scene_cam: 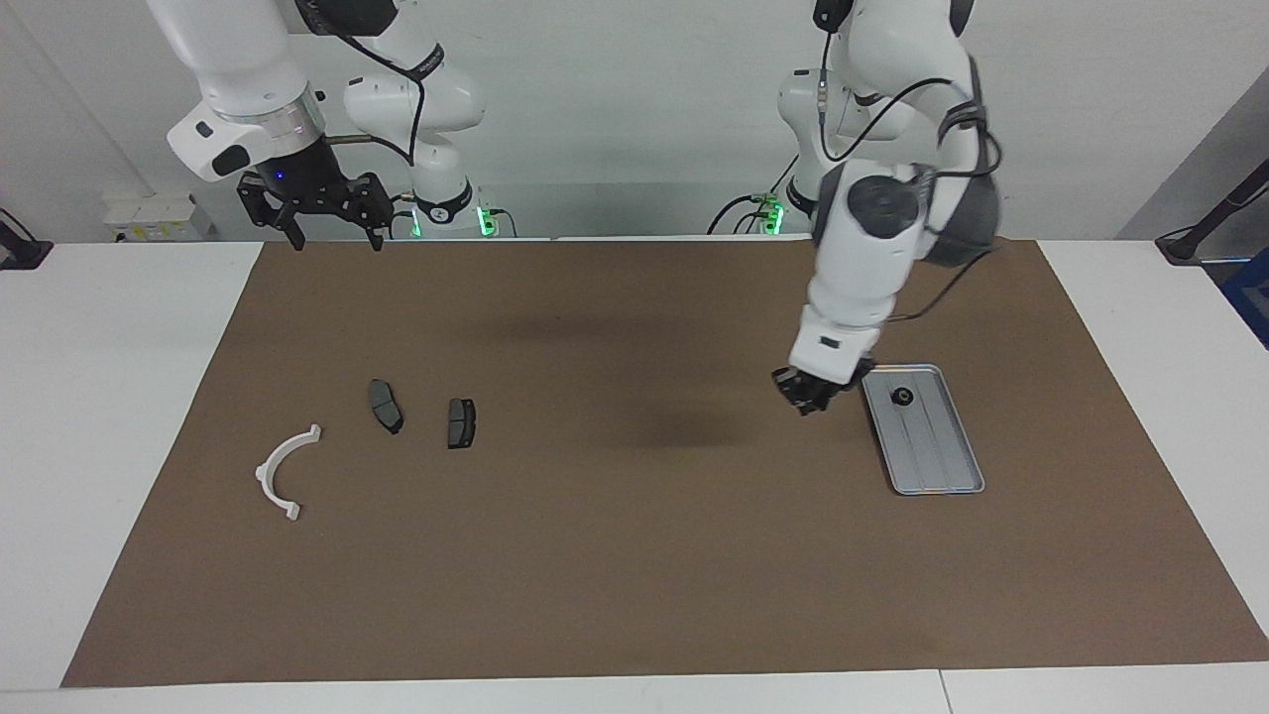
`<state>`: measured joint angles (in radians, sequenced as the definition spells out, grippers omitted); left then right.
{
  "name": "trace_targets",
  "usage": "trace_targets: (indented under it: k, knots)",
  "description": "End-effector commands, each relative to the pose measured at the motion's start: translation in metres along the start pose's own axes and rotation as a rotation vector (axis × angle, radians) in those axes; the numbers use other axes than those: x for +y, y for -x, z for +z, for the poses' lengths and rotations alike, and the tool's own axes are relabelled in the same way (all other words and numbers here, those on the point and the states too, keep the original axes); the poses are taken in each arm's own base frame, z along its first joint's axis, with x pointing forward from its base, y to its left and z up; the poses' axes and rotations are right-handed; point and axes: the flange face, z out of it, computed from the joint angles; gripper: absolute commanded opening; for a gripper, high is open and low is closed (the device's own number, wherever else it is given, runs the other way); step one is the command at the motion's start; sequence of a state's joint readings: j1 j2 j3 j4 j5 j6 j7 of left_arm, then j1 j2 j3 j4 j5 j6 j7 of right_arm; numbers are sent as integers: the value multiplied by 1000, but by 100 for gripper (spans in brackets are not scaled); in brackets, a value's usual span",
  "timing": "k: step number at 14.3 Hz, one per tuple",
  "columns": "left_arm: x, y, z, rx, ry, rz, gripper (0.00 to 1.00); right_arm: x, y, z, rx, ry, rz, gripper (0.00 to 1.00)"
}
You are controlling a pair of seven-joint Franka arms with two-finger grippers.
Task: Pick bearing gear from pile to tray
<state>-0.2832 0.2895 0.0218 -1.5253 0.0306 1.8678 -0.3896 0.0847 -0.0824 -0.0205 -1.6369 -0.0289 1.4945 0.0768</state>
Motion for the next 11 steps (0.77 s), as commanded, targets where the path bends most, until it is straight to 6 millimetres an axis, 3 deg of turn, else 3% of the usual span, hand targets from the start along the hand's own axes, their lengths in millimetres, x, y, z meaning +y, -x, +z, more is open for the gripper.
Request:
trace_targets:
  k: [1,3,5,7,11]
  knots:
    - [-108,-33,24,9,27,73,0,-3,3,-2,7,-48,-2,100]
    - [-157,-39,57,27,23,93,0,-5,1,-3,14,-83,31,100]
    - [-180,-28,104,30,20,99,0,-4,1,-3,13,-77,33,100]
    - [-182,-12,144,50,21,89,0,-4,1,-3,15,-71,33,100]
    - [-172,3,180,74,25,67,0,1,1,-2,19,-33,28,100]
